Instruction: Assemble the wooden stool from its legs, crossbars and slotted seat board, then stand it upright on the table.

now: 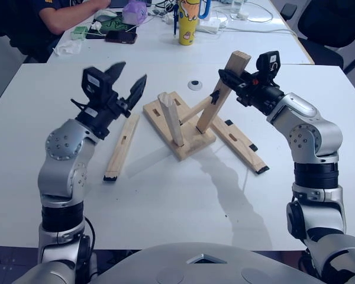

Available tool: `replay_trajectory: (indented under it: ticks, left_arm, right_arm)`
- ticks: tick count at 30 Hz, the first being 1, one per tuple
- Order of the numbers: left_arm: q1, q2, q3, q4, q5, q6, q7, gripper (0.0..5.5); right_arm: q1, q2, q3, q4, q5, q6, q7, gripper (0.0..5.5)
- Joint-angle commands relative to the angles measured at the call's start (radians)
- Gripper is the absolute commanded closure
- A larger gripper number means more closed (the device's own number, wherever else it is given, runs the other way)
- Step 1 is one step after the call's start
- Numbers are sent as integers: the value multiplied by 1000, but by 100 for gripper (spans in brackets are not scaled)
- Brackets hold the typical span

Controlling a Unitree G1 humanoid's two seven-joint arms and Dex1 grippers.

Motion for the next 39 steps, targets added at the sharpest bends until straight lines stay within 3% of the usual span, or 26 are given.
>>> replay_trajectory:
  ticks: [1, 16, 19, 24, 29, 39]
  left_arm:
    - [-12, -10, 31, -106, -138, 107, 27, 262]
    - [50, 50, -91, -79, -42, 101, 15, 262]
    - [21, 43, -69, -70, -38, 84, 30, 262]
    - [-93, 18, 113, 61, -103, 25, 88, 262]
    - [-39, 79, 84, 239, 11, -51, 44, 262]
    - [-43, -11, 95, 33, -27, 16, 184, 411]
  right_arm:
    - [51, -36, 47, 31, -102, 47, -26, 442]
    - [54, -31, 38, 38, -115, -4, -31, 441]
    - [60, -32, 45, 34, -117, -9, -28, 441]
    - [77, -29, 53, 18, -113, -12, -27, 440]
    - [79, -28, 60, 10, -114, -4, -34, 440]
    - [170, 142, 47, -199, -33, 220, -306, 440]
